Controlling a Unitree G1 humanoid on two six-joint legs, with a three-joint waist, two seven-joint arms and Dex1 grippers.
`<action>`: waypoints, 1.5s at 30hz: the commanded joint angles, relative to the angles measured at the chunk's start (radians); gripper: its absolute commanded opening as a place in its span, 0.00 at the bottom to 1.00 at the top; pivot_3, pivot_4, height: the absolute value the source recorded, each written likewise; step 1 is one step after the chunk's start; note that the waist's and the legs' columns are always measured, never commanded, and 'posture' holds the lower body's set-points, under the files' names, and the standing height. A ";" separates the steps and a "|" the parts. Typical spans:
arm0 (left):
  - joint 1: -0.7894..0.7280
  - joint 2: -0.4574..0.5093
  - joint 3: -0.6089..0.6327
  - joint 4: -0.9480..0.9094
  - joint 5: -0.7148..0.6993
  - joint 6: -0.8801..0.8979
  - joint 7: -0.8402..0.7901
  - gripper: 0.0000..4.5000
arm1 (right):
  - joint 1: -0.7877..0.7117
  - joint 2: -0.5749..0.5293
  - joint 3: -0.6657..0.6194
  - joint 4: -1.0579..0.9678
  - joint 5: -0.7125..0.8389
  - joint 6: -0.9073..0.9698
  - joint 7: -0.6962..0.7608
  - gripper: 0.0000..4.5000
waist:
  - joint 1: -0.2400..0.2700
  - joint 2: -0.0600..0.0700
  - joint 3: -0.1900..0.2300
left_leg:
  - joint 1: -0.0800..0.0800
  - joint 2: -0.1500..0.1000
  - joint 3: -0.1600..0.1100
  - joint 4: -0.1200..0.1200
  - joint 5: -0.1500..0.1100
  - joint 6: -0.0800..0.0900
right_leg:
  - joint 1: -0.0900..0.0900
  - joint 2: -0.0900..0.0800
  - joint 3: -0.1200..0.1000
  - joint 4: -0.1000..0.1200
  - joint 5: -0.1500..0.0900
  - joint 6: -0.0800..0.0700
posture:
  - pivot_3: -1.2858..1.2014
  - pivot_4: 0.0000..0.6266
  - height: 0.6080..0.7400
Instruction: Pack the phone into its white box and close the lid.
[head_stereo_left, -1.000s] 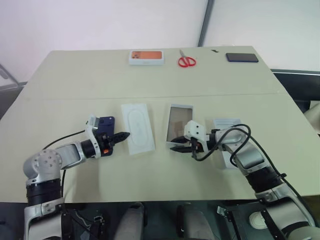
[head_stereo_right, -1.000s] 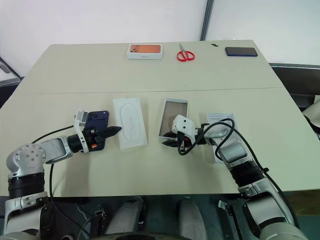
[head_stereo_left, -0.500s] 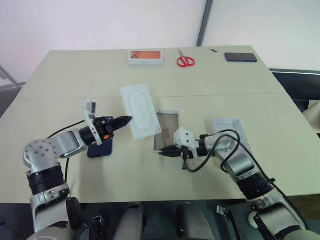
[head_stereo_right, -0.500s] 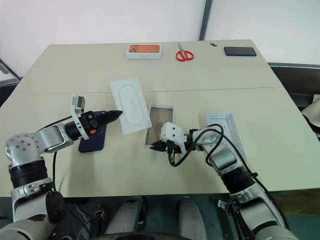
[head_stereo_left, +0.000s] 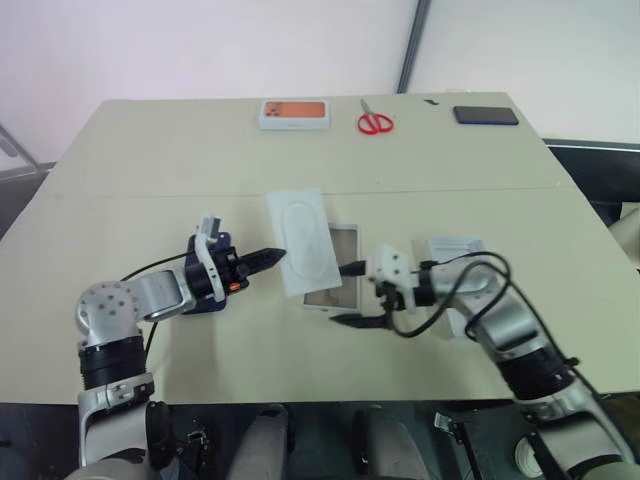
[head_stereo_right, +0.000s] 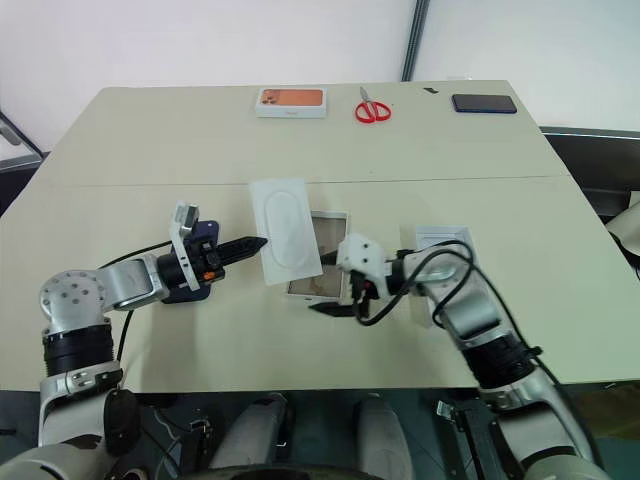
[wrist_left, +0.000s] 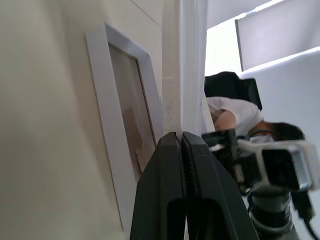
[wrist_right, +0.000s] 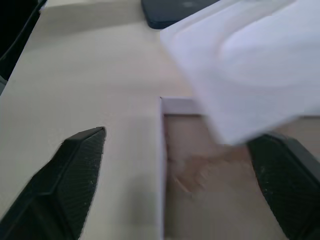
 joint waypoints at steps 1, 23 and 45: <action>-0.041 0.027 -0.048 0.016 0.033 -0.024 -0.061 0.00 | 0.019 -0.044 -0.089 -0.025 0.054 -0.006 0.008 0.99 | 0.000 0.000 0.000 | 0.000 0.000 0.000 0.000 0.000 0.000 | 0.000 0.000 0.000 0.000 0.000 0.000 | 0.52 0.24 1.00; -0.173 0.063 -0.253 0.209 0.303 -0.142 -0.356 0.97 | 0.068 -0.012 -0.175 0.072 0.059 -0.151 -0.088 1.00 | -0.003 0.000 0.000 | 0.000 0.000 0.001 0.000 0.000 0.000 | -0.001 0.001 0.000 0.000 0.000 0.000 | 0.52 0.24 1.00; 0.280 0.177 -0.039 -0.154 0.515 -0.818 -0.382 0.98 | -0.212 0.251 0.075 0.397 -0.239 -0.246 -0.297 0.02 | -0.002 0.000 0.000 | -0.001 0.002 0.001 -0.002 0.001 -0.001 | -0.004 0.000 0.002 0.000 0.000 0.000 | 0.52 0.24 1.00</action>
